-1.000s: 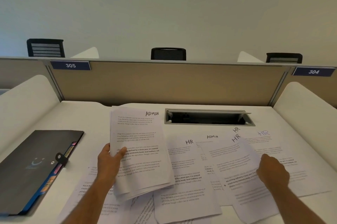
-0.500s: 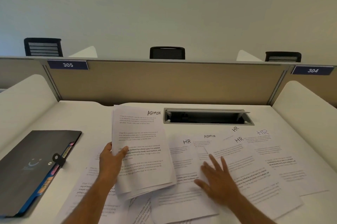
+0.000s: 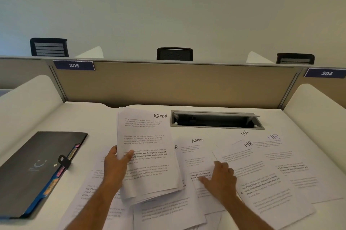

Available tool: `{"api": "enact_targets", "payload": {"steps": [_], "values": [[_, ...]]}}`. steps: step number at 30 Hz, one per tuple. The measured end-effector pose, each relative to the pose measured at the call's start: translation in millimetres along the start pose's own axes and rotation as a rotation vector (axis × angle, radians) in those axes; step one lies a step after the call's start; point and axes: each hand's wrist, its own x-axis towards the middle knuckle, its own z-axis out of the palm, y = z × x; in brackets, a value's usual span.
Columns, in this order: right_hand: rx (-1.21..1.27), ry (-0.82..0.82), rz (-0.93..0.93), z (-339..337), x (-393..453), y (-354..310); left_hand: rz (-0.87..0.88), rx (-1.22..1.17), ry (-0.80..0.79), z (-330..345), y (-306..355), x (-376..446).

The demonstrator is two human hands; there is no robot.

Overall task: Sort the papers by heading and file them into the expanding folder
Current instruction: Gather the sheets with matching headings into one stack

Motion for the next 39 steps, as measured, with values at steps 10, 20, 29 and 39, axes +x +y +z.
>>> {"api": "enact_targets", "payload": {"steps": [10, 20, 29, 39], "values": [[0.218, -0.195, 0.224, -11, 18, -3, -0.008, -0.028, -0.025, 10, -1, -7], [0.277, 0.306, 0.073, -58, 26, 17, -0.015, -0.014, -0.049, 18, -7, -10], [0.318, 0.874, -0.264, -136, 34, 16, 0.032, -0.002, -0.069, 26, -4, -19], [0.991, 0.158, -0.027, -128, 23, -18, -0.005, -0.182, -0.189, 42, 5, -36]]}}
